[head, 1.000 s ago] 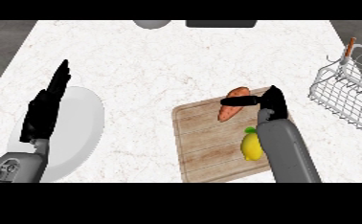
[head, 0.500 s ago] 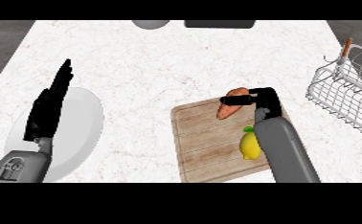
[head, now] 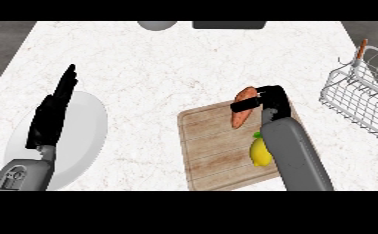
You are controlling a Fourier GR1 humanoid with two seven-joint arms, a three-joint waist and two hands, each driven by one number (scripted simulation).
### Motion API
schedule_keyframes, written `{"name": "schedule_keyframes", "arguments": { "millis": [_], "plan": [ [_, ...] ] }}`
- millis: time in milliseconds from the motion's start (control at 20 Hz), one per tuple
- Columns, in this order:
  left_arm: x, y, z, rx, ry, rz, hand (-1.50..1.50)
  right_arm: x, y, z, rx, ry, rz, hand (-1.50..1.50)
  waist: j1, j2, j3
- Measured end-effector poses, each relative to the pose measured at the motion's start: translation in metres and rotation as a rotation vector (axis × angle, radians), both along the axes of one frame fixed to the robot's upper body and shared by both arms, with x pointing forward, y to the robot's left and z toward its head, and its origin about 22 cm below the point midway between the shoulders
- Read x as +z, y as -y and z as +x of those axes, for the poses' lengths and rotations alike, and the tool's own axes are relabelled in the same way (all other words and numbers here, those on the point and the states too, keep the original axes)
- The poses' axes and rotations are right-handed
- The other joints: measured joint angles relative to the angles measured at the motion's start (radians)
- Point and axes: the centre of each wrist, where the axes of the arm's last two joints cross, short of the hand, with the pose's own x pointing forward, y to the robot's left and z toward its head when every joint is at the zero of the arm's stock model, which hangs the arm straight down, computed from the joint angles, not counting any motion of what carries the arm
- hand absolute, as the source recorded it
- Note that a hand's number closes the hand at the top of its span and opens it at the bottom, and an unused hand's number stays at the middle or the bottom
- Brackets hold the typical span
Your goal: Pick the sweet potato from the cutting board and place it in the tiered basket
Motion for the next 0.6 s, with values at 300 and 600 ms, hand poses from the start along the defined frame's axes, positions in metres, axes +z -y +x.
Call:
{"name": "schedule_keyframes", "arguments": {
  "millis": [300, 600],
  "plan": [
    [0.003, -0.002, -0.001, 0.006, 0.002, 0.003, 0.00, 0.024, -0.015, 0.002, 0.004, 0.131, -0.062, 1.50, -0.001, 0.003, 0.007],
    [0.008, 0.005, 0.003, -0.013, 0.006, 0.002, 0.00, 0.048, -0.056, 0.023, 0.181, 0.333, -0.277, 1.50, 0.019, 0.011, 0.009]
  ]
}}
